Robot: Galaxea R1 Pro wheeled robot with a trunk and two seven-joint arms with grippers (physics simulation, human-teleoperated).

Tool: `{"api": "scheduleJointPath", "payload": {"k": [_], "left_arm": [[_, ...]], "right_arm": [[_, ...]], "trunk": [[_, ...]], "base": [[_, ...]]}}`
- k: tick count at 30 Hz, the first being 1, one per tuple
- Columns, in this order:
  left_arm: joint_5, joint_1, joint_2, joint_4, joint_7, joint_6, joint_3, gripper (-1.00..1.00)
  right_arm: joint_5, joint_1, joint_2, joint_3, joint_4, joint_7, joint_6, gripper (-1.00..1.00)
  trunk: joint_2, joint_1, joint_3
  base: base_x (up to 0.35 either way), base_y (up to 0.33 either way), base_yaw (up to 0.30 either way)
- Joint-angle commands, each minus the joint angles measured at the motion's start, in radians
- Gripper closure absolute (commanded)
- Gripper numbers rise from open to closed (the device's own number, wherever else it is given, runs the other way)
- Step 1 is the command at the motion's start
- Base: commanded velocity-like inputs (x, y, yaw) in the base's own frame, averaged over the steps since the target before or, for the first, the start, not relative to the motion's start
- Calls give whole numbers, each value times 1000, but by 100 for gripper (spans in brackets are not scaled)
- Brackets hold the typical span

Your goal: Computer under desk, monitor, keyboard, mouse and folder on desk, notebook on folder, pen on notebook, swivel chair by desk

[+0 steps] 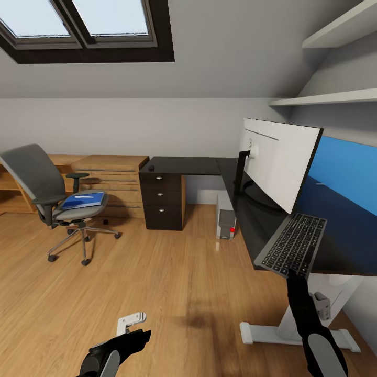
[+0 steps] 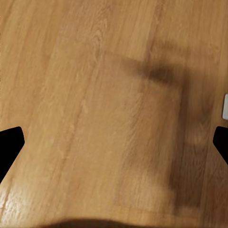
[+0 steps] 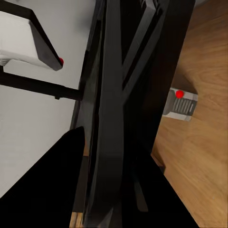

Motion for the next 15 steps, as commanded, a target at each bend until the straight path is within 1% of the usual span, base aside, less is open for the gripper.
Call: {"api": "scheduleJointPath", "payload": {"k": [1,3,8,15], "left_arm": [[11,0,0,-1,9,3,-1,-100],[10,0,1,-2,9,3,-1,-100],[10,0,0,-2,9,4,-1,-100],[10,0,1,-1,9,4,-2,-100]], "right_arm": [[-13,0,0,1,-1,-4,-5,100],[-13,0,0,0,-1,-3,-5,100],[-13,0,1,-16,-1,-3,-5,100],[-13,0,1,-21,-1,-1,-5,100]], "trunk": [[0,0,-1],[0,0,-1],[0,0,-1],[0,0,-1]], "base": [[0,0,0],[0,0,0],[0,0,0],[0,0,0]]}}
